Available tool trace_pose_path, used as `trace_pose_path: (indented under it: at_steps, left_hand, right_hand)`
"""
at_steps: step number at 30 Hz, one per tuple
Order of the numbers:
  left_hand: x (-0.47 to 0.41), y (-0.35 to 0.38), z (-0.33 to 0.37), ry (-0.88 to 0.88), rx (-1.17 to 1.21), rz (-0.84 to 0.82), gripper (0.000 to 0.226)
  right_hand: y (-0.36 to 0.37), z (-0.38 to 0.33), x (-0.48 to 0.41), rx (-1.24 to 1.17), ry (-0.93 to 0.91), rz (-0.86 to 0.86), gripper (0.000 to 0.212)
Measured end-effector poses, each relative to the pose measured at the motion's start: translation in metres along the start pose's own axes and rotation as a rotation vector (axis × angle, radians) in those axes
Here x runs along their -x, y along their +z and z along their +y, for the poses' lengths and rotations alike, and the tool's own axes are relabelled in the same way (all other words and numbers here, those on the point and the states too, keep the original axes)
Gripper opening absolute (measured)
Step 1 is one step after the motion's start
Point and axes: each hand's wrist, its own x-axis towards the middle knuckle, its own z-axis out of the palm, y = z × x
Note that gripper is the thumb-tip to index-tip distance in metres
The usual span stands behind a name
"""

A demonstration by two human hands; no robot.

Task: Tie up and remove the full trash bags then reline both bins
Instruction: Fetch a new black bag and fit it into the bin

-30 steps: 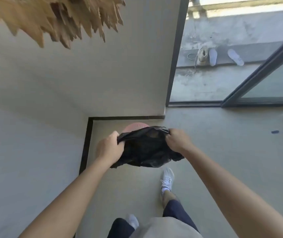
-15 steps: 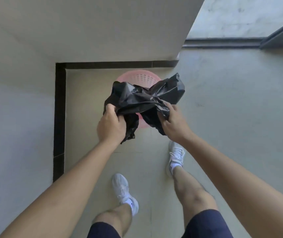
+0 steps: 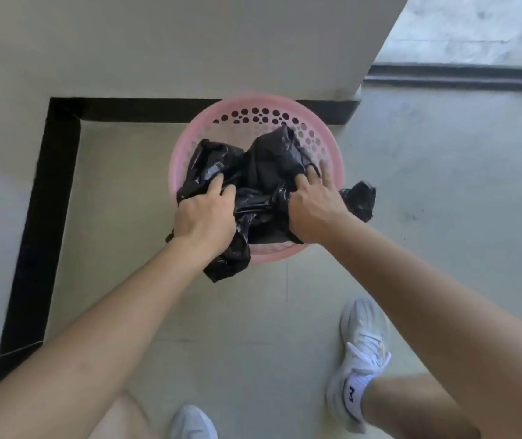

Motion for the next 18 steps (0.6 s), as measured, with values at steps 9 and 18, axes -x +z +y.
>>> trace_pose_path:
  at_steps: [9, 18]
  left_hand:
    - [-0.079, 0.043, 0.01, 0.102, 0.049, -0.613, 0.029]
    - [-0.036, -0.014, -0.015, 0.195, 0.047, 0.208, 0.074]
  right_hand:
    - [0.036, -0.012, -0.049, -0.152, -0.041, -0.374, 0.024]
    - [0.0, 0.009, -0.001, -0.212, 0.219, 0.365, 0.02]
